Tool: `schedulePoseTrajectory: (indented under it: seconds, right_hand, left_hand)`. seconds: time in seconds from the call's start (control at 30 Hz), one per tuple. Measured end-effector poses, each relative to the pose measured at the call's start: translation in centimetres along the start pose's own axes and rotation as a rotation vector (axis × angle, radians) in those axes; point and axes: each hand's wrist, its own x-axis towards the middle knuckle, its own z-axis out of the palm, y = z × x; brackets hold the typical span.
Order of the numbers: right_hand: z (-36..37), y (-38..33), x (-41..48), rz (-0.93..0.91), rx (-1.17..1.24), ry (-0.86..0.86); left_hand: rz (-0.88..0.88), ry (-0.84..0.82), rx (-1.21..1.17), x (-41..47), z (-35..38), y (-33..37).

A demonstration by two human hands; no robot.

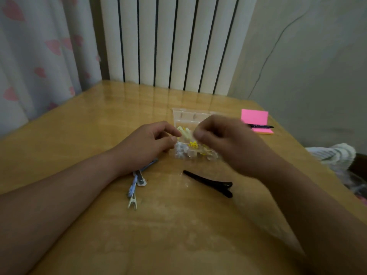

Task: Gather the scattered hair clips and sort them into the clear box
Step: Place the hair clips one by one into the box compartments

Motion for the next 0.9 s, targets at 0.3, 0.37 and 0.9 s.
schedulePoseTrajectory:
  seconds: [0.3, 0.37, 0.9]
  right_hand:
    - [-3.1, 7.1, 1.1, 0.312, -0.24, 0.276]
    - [-3.0, 7.4, 1.2, 0.331, -0.286, 0.27]
    - [-3.4, 8.6, 1.3, 0.419, -0.595, 0.144]
  left_hand:
    - [-0.003, 0.005, 0.0, 0.1, 0.0, -0.2]
    - [-0.001, 0.006, 0.0, 0.1, 0.1, -0.3]
    - [0.004, -0.008, 0.007, 0.1, -0.2, -0.4]
